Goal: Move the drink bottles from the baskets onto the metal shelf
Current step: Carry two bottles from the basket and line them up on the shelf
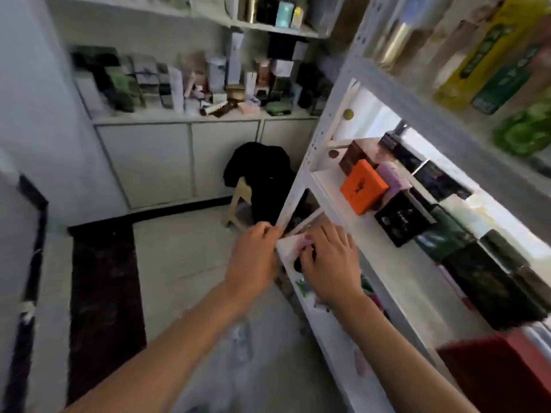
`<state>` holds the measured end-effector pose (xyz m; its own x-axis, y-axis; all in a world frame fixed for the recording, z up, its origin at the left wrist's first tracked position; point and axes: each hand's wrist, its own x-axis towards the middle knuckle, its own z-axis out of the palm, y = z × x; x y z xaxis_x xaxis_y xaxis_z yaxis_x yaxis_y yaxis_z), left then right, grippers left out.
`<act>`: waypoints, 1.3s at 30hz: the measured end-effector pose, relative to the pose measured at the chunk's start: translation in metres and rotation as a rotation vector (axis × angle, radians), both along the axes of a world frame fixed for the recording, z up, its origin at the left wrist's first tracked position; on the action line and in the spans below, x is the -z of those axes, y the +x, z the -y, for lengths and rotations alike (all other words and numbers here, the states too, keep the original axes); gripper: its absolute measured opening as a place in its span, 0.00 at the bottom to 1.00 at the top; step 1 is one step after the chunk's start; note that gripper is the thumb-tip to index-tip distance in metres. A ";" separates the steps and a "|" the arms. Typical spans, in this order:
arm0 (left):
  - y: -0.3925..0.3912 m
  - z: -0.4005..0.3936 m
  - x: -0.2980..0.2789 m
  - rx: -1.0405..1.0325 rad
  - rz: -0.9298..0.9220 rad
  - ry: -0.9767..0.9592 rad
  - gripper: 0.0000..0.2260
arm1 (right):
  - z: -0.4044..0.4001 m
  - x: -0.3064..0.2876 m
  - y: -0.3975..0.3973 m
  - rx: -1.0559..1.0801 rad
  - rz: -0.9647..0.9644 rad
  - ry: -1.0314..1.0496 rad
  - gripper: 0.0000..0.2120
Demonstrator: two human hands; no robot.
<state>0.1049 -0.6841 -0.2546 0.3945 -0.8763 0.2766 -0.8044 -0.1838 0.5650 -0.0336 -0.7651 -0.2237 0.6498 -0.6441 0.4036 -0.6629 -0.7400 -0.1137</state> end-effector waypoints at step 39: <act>0.045 -0.051 0.714 -1.034 -1.625 0.930 0.09 | -0.029 0.719 0.084 0.316 -0.467 1.092 0.21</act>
